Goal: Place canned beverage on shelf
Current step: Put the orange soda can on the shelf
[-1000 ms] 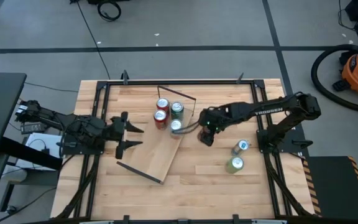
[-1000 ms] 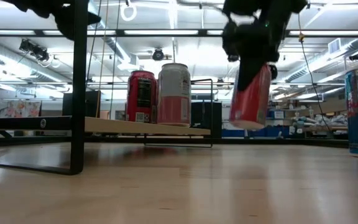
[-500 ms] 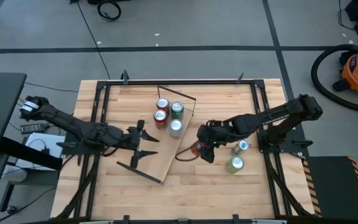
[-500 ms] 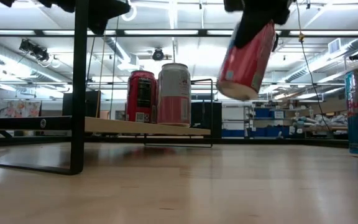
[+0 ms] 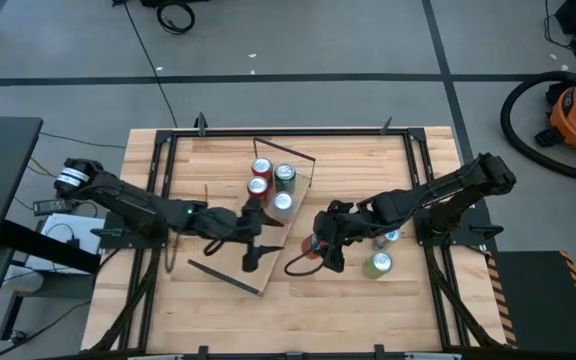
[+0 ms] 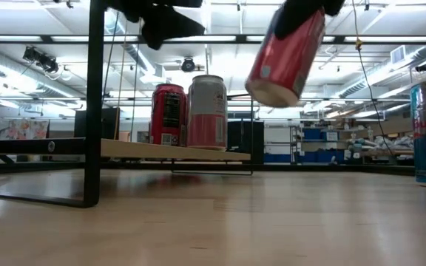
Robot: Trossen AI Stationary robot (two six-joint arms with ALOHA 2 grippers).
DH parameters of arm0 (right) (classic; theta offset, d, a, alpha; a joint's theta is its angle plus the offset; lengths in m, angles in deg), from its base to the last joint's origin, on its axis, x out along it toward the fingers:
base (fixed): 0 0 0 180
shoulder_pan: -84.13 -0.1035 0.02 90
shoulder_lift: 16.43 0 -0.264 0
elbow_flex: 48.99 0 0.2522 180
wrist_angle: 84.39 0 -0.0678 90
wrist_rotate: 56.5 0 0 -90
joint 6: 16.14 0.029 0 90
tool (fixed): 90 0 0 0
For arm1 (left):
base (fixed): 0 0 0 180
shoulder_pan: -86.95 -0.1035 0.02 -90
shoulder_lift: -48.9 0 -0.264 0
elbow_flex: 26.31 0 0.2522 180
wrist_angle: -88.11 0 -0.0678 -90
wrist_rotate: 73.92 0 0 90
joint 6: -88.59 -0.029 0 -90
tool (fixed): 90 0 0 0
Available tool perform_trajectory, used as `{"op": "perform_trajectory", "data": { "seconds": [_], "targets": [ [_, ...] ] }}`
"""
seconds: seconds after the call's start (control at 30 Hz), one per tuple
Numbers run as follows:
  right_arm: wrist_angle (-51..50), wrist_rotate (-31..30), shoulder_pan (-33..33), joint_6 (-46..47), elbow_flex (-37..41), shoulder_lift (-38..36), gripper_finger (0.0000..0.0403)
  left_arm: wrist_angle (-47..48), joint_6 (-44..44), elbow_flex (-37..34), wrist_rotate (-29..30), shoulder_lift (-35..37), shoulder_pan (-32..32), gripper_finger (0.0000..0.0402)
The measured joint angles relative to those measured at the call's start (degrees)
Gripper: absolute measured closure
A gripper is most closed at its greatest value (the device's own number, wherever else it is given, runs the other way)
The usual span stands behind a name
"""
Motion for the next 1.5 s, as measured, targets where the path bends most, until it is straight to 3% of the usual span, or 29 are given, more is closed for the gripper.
{"op": "perform_trajectory", "data": {
  "seconds": [0.4,0.57,0.87,1.5],
  "targets": [
    [-0.49,-5.72,-3.42,-8.08,-4.19,-0.01,0.0084,11.60,2.06,14.55,-6.62,-12.43,-2.60,0.0095],
    [0.09,-7.16,-3.49,-9.83,-4.19,-0.01,0.0084,15.24,2.34,18.65,-6.61,-15.82,-2.80,0.0095],
    [1.74,-7.66,-3.75,-12.75,-4.08,0.02,0.0084,14.32,4.46,19.18,-6.94,-17.10,-4.08,0.0094],
    [5.40,-10.31,-3.79,-15.09,-4.08,-0.01,0.0084,12.18,-0.13,19.07,-6.60,-17.12,-3.95,0.0088]
  ]
}}
